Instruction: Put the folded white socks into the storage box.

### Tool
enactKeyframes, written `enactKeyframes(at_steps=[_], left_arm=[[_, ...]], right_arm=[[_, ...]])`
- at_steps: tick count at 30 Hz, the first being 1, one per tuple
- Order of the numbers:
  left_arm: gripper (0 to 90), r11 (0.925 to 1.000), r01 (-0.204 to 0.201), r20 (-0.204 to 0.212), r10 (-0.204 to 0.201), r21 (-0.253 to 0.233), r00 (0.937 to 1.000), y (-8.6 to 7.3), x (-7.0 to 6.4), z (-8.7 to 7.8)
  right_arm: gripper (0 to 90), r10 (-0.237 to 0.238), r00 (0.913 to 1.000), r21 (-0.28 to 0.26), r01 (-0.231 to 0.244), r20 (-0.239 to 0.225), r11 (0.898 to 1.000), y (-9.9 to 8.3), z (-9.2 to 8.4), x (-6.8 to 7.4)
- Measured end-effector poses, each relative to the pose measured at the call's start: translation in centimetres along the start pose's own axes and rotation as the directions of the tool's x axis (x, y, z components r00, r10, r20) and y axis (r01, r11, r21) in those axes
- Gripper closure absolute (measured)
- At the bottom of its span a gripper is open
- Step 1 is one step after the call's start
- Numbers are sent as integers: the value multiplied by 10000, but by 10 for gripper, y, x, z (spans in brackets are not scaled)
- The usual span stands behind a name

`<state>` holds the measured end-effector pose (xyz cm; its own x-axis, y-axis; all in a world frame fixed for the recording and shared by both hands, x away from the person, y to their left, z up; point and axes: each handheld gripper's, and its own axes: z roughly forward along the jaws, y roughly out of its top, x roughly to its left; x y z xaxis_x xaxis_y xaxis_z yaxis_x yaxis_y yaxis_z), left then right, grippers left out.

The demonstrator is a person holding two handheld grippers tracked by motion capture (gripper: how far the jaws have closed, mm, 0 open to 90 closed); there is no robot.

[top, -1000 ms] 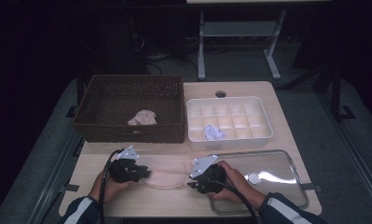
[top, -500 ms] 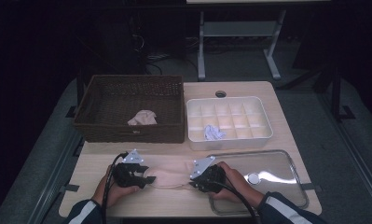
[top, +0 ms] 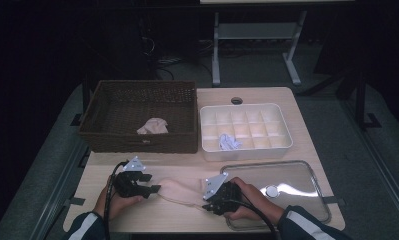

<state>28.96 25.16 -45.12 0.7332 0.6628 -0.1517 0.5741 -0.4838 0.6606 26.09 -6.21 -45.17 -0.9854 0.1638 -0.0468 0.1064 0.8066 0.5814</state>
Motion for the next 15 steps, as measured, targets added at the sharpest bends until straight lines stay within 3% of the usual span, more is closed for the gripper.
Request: enactKeyframes(at_steps=[1,3,5,7,8,9,10,14,15], left_arm=[[366,9991,19,157,-12,-431,9999,2,-3,-4],[357,9988,-10,193,20,-491,9998,4,-5,-4],[335,9987,-81,212,92,-505,9997,6,-9,0],[309,9994,-172,109,176,-309,9998,8,-13,7],[296,9993,-379,199,380,-78,9991,8,-15,14],[296,9993,-379,199,380,-78,9991,8,-15,14],[297,9977,-625,-1,625,266,9980,9,-17,20],[298,9963,-760,-98,765,408,9970,8,-19,23],[300,9917,-1155,-316,1174,558,9926,8,-19,23]], right_arm=[[717,268,9996,-314,-267,26,9991,2,-6,-1],[744,346,9994,-457,-344,26,9984,2,-9,-2],[811,329,9993,-992,-313,153,9946,4,-16,-4],[885,413,9976,-1388,-334,547,9898,6,-22,-5],[895,956,9935,-1423,-861,618,9861,8,-24,-5],[895,956,9935,-1423,-861,618,9861,8,-24,-5],[899,1054,9909,-1251,-945,838,9876,8,-20,-6],[898,1053,9894,-867,-968,1000,9915,8,-6,-8],[897,1032,9882,-644,-964,1128,9933,8,1,-8]])
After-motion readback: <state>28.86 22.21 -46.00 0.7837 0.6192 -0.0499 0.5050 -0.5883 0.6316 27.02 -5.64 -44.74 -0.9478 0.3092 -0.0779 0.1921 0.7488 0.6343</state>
